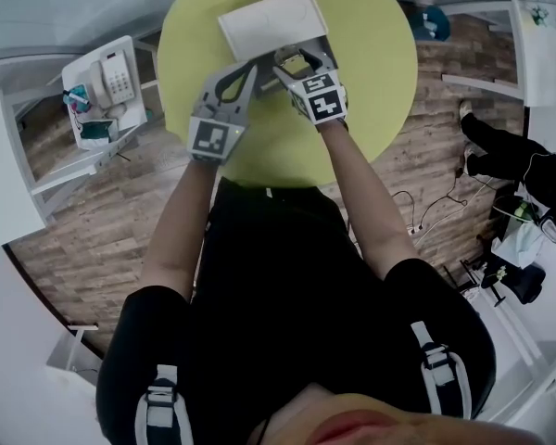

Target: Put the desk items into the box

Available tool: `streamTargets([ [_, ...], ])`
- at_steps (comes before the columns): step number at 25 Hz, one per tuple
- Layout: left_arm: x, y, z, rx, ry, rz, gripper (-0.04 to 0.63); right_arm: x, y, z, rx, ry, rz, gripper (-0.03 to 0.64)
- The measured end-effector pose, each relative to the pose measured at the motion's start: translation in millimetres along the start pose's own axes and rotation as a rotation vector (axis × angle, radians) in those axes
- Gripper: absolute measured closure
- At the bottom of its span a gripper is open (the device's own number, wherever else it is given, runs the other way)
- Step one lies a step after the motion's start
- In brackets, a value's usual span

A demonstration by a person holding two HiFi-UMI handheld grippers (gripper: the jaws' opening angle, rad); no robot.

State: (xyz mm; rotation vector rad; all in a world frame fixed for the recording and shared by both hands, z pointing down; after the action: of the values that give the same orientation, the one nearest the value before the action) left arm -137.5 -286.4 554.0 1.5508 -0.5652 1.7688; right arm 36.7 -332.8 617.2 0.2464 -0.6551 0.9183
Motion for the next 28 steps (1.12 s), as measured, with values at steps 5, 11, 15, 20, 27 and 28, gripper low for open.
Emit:
streamTargets([
  [5, 10.7, -0.5, 8.7, -0.016, 0.012, -0.023, 0.583, 10.8, -10.7, 10.9, -0.01, 0.013, 0.008, 0.324],
  [11, 24.6, -1.3, 12.9, -0.036, 0.023, -0.035, 0.583, 21.9, -16.0, 20.2, -0.021, 0.029, 0.019, 0.324],
  [15, 29.3, -2.4, 16.1, -0.043, 0.025, -0.038, 0.583, 27.9, -17.0, 24.1, -0.026, 0.046, 0.011, 0.324],
  [20, 33.8, -0.9, 19.7, -0.05, 0.023, -0.036, 0.583, 34.7, -17.9, 31.8, -0.034, 0.072, 0.0, 0.324],
  [27, 36.6, -0.2, 21.6, -0.058, 0.007, -0.043, 0.583, 43.6, -17.5, 44.7, -0.046, 0.106, -0.006, 0.324],
  [28, 36.9, -0.3, 21.7, -0.06, 0.004, -0.044, 0.583, 44.7, -17.6, 46.1, -0.047, 0.111, -0.007, 0.324],
])
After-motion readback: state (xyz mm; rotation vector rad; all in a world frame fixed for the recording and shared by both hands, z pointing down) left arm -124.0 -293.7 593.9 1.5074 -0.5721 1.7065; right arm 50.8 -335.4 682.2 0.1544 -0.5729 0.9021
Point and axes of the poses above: the fingertips, and each gripper's own axes: z forward along the fingers, y to its left, x out of its underside, the point moved 9 cm from there along -z, backward along the fingers, and after that the axes turned 2 degrees about x, right-handed, at the moved point
